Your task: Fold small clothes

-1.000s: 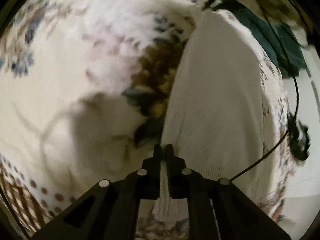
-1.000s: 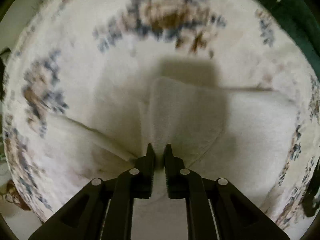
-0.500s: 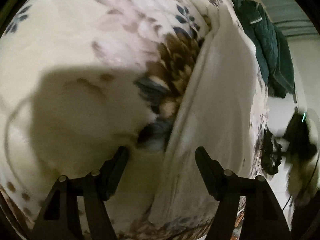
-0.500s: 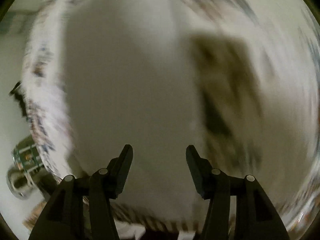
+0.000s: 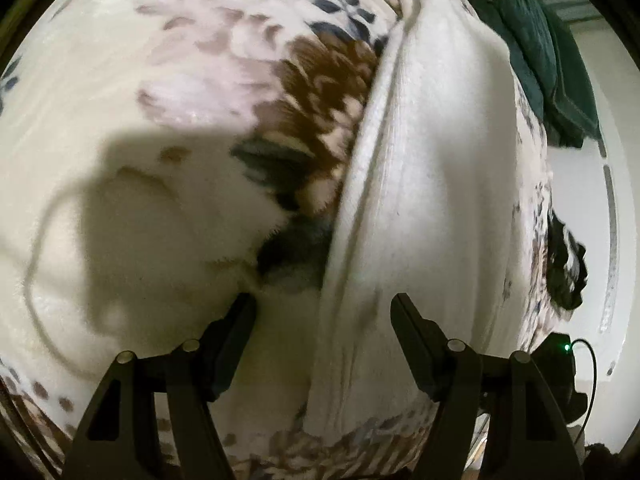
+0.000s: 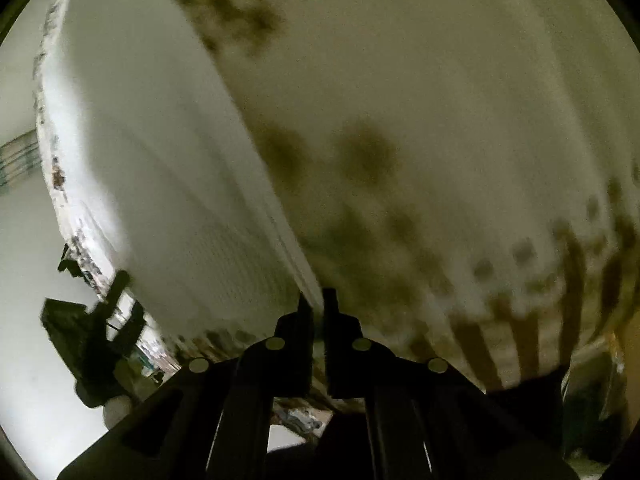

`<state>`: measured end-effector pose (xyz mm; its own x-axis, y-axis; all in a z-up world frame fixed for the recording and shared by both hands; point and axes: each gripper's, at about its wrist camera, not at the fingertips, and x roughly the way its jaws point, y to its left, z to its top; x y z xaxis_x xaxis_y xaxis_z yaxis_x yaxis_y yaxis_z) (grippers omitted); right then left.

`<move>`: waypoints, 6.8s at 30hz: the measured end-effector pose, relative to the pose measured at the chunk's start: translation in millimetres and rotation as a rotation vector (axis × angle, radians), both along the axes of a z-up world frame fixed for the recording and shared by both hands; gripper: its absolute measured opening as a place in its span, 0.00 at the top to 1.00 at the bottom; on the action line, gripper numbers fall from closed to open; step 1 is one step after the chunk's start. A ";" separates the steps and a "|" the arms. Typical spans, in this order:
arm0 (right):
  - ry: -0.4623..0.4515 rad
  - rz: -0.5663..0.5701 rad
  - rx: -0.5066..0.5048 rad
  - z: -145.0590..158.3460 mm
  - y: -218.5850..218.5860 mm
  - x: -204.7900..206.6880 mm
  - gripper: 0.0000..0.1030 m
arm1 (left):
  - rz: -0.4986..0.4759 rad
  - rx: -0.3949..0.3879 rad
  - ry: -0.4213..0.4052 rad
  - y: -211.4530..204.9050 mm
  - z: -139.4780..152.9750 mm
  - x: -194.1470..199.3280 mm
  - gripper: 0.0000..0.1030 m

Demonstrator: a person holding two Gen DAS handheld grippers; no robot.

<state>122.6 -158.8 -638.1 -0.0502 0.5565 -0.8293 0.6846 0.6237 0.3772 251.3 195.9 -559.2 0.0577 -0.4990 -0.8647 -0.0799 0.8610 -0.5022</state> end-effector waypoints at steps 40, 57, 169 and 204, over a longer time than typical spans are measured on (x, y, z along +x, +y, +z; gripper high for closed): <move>-0.306 -0.074 0.307 73.0 -27.1 91.3 0.85 | 0.092 -0.267 -0.102 9.4 82.4 14.4 0.90; -0.580 -0.082 0.219 149.2 -107.8 468.6 0.54 | 0.202 -0.299 -0.322 -49.4 89.4 341.6 0.59; -0.547 0.437 -0.293 78.7 -33.6 605.7 0.14 | 0.061 -0.034 -0.325 -28.3 18.0 480.5 0.52; -0.729 0.411 -1.029 509.2 35.8 262.2 0.00 | 0.093 0.489 -0.708 -102.7 363.4 177.6 0.00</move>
<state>384.8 -123.0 -128.9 0.5706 -0.2864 -0.7697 0.2226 0.9561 -0.1907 428.9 93.1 -195.8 0.6858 -0.0471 -0.7262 0.0312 0.9989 -0.0354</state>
